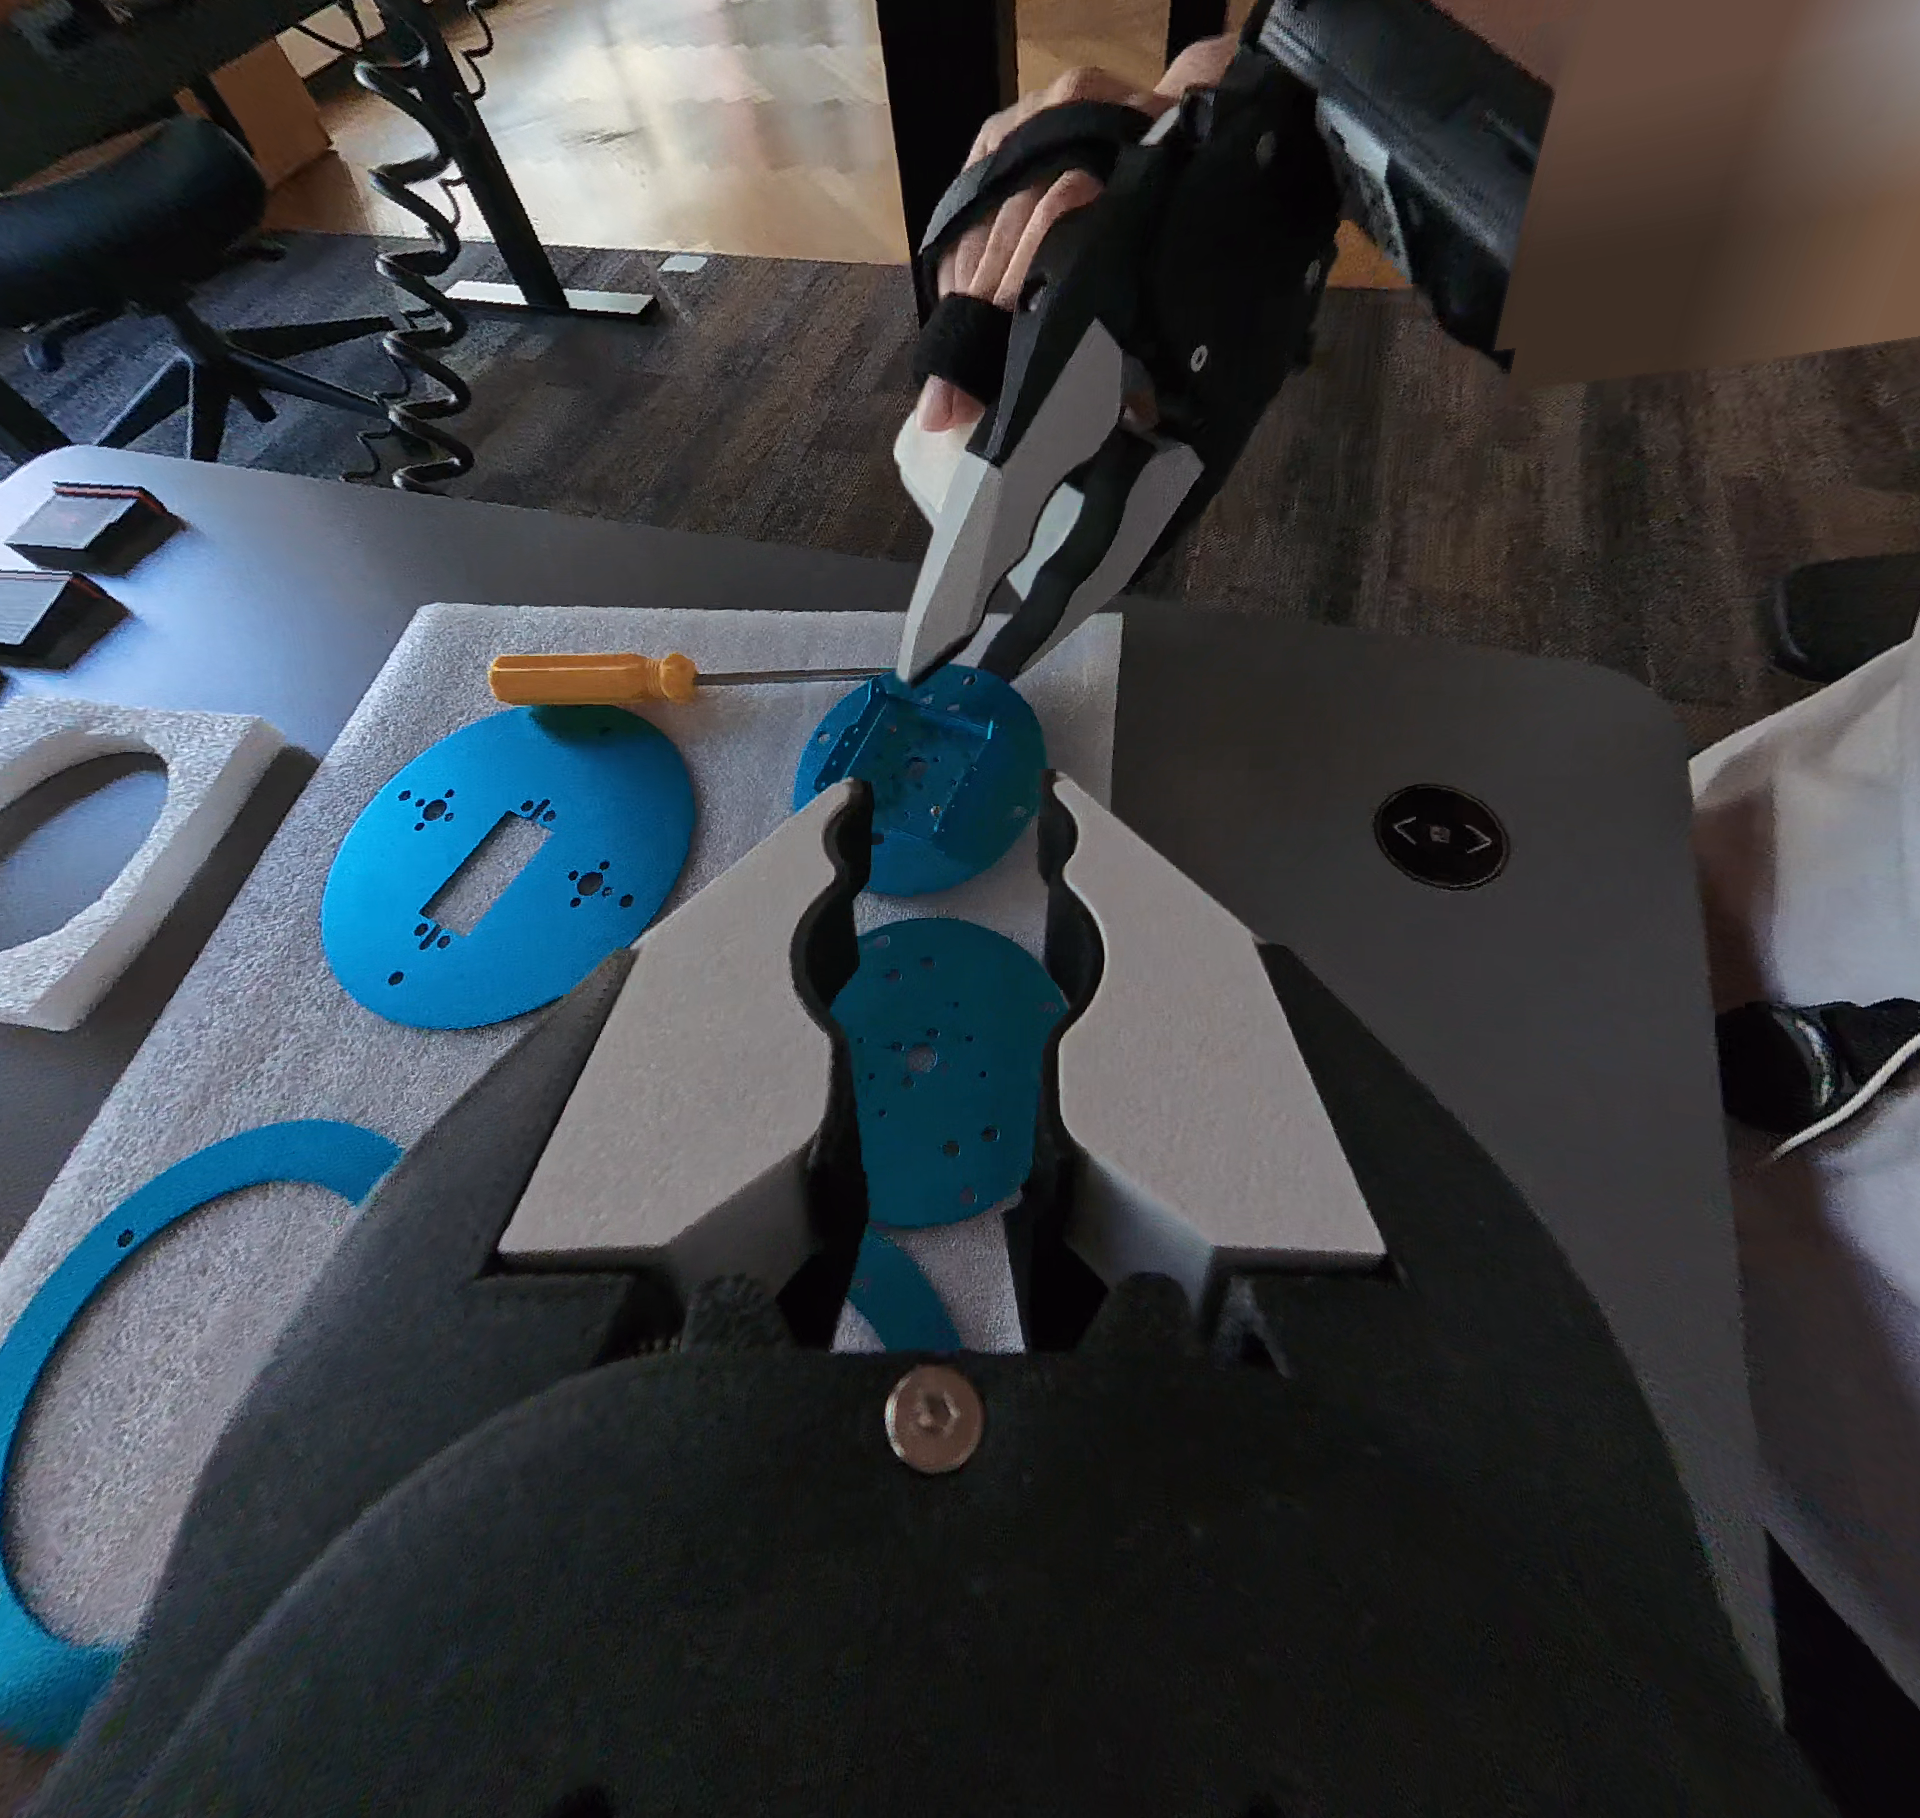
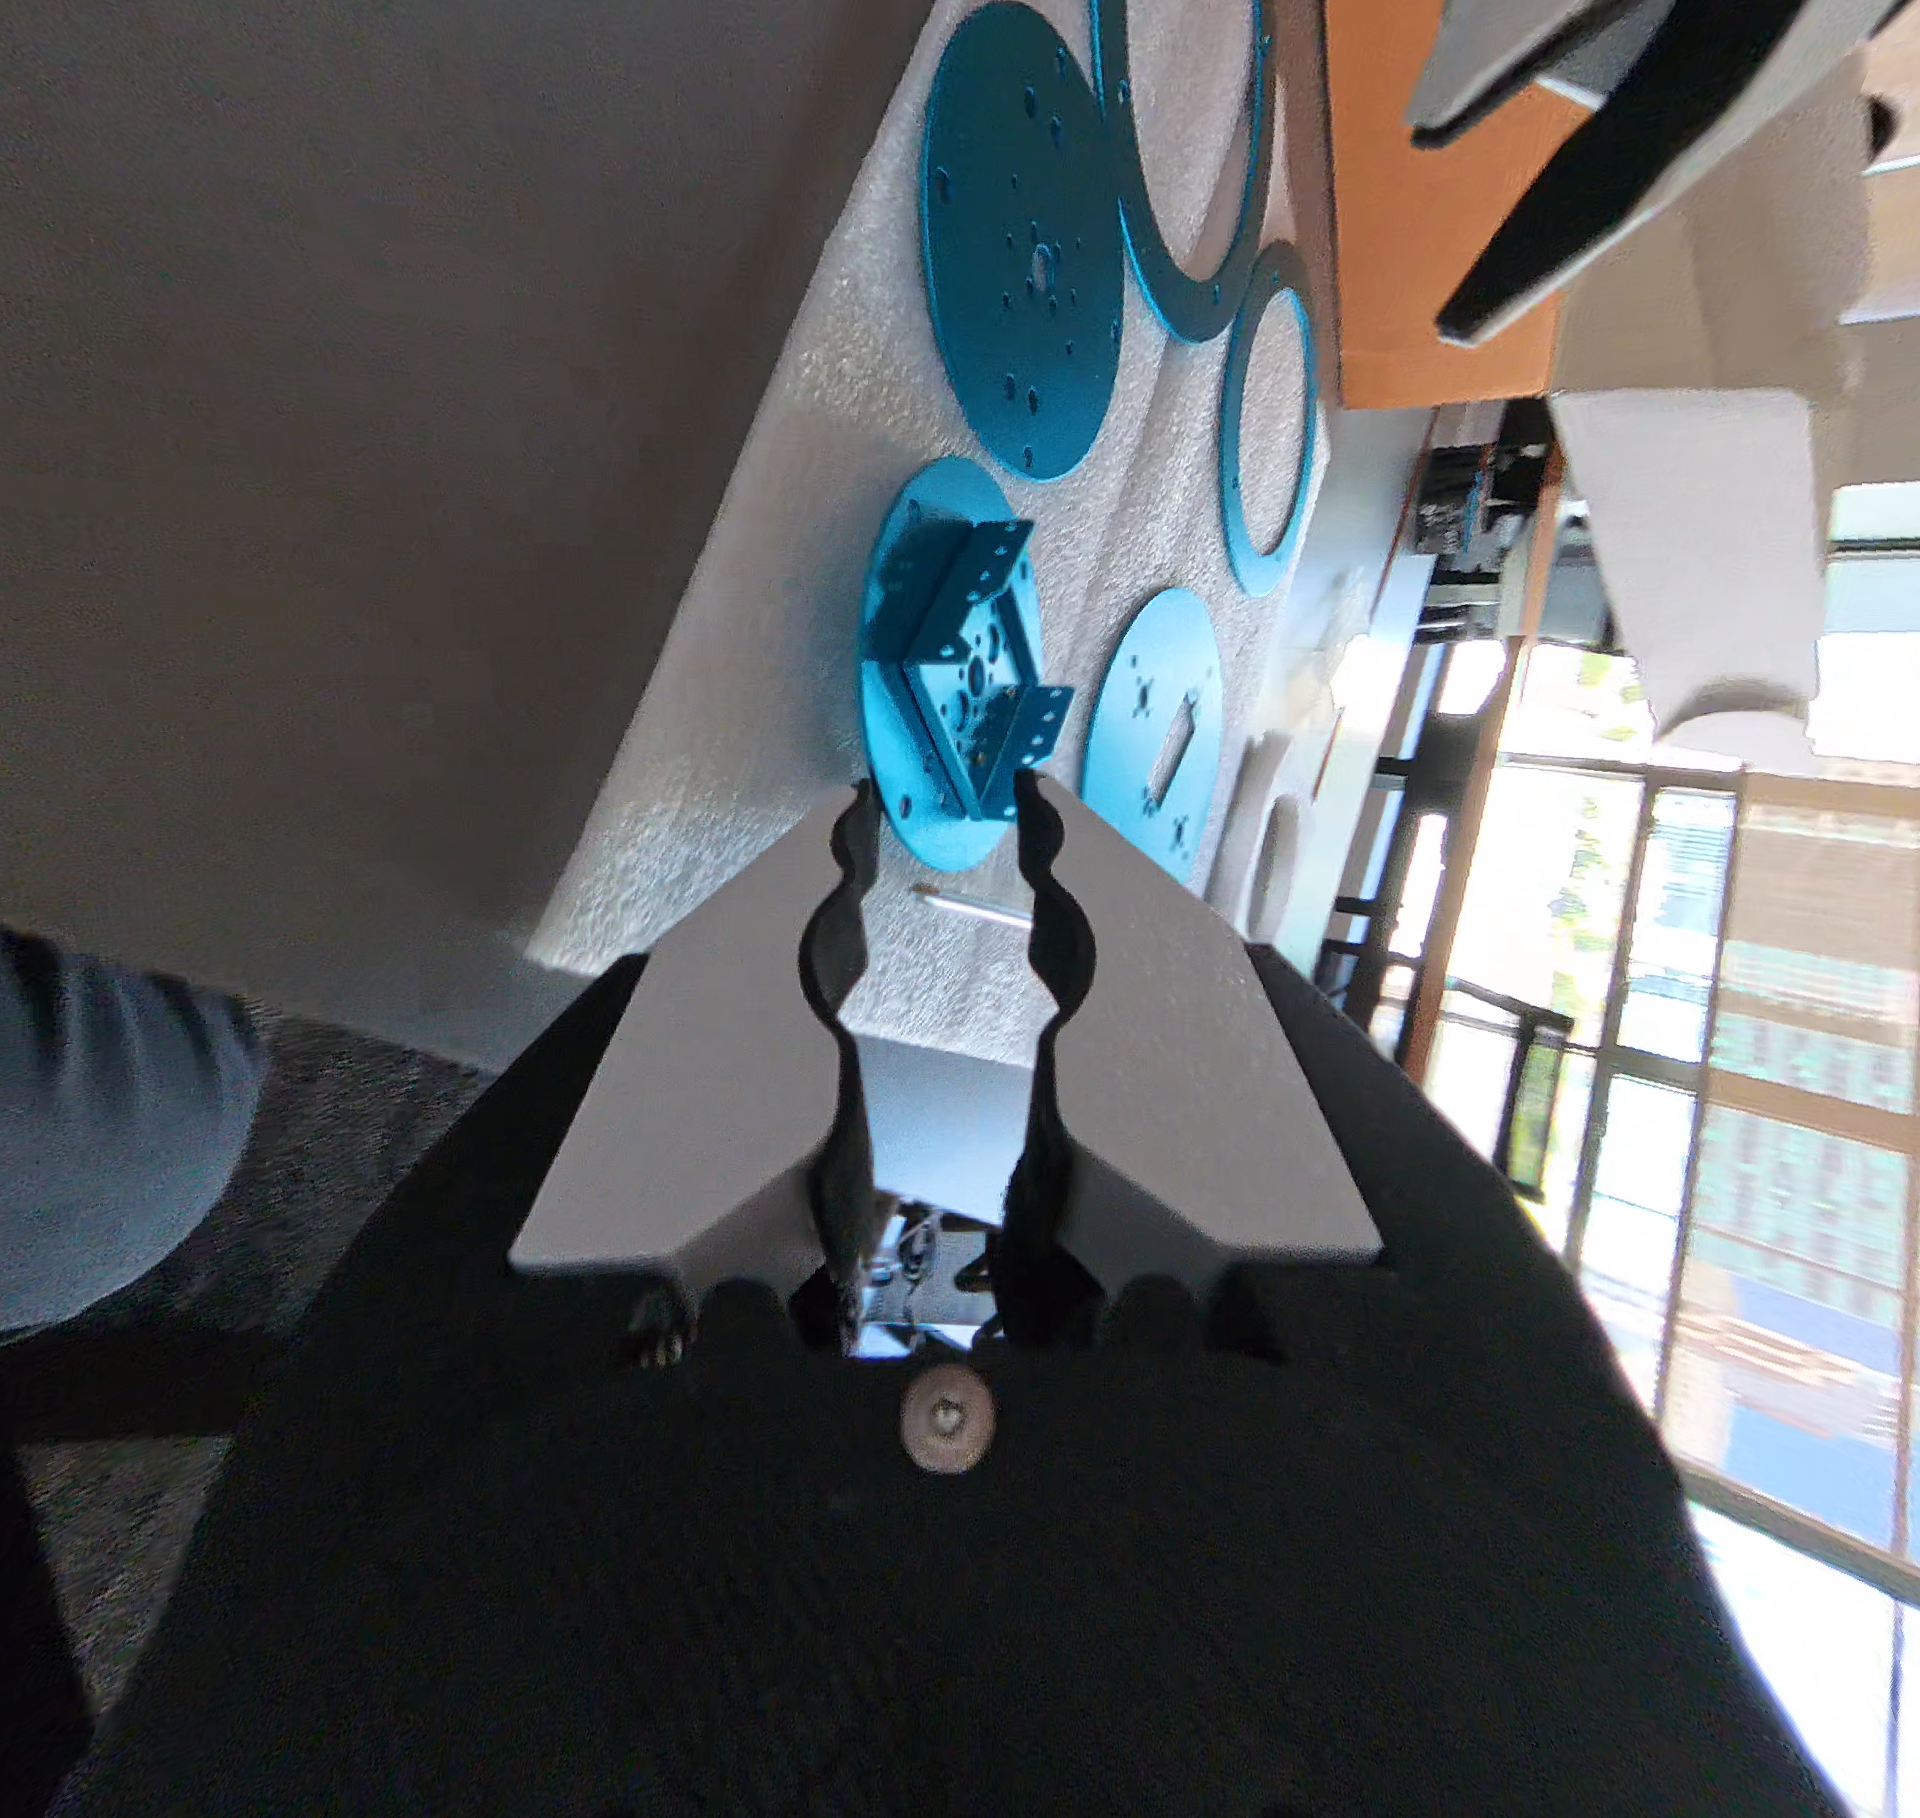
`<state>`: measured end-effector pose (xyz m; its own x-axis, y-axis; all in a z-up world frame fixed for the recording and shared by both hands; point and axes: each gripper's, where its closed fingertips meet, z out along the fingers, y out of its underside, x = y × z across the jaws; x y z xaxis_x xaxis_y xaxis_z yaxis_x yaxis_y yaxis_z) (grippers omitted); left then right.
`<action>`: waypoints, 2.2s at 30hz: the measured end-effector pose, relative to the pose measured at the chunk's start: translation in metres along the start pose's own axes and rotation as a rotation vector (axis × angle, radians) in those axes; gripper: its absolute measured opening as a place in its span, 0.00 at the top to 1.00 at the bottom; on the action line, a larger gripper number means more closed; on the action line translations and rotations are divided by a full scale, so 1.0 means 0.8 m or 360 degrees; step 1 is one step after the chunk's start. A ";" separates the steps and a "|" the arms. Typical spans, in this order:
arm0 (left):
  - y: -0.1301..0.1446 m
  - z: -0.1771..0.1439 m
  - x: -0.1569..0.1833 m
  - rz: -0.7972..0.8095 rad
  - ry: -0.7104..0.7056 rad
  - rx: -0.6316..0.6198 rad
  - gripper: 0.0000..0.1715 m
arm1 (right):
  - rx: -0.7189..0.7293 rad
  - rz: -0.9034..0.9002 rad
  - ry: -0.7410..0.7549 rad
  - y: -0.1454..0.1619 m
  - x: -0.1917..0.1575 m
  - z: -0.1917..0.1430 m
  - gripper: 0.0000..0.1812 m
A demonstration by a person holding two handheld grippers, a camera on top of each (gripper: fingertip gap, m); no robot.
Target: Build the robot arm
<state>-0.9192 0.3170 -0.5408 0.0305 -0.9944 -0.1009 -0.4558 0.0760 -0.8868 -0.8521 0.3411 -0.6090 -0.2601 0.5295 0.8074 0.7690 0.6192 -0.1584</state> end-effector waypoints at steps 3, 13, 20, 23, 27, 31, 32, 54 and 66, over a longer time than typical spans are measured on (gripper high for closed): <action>0.012 0.004 0.001 -0.0025 -0.0038 -0.0063 0.82 | -0.0012 0.0088 -0.0075 0.008 -0.006 -0.011 0.85; -0.004 -0.012 0.010 -0.0153 -0.0415 0.0231 0.81 | 0.0071 0.1394 0.0604 0.007 0.038 -0.079 0.72; -0.057 -0.016 0.062 -0.0264 -0.0226 0.0557 0.74 | 0.0276 0.1463 0.1018 -0.061 0.047 -0.153 1.00; -0.078 -0.010 0.094 -0.0266 -0.0121 0.0693 0.69 | 0.0075 0.1280 0.1318 -0.059 0.044 -0.215 0.99; -0.103 0.003 0.124 -0.0246 0.0011 0.0668 0.63 | -0.0031 0.1501 0.1383 -0.059 0.012 -0.279 0.89; -0.141 -0.006 0.127 -0.0230 0.0049 0.0710 0.63 | -0.0227 0.1333 0.1697 -0.054 0.012 -0.408 0.91; -0.147 -0.006 0.124 -0.0196 0.0019 0.0702 0.64 | -0.0251 0.1238 0.1790 -0.057 0.017 -0.446 0.93; -0.550 0.104 0.161 0.0209 0.0471 0.0890 0.72 | -0.0460 0.1462 0.1697 0.086 0.124 -1.024 0.95; -0.788 0.196 0.280 0.0304 0.0641 0.0737 0.70 | -0.0482 0.1828 0.1060 0.234 0.051 -1.068 0.70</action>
<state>-0.4853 0.0576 -0.0749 -0.3907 -0.9030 -0.1788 0.0142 0.1884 -0.9820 -0.2198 -0.0172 -0.1202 0.8701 0.2245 0.4387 0.4786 -0.1733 -0.8607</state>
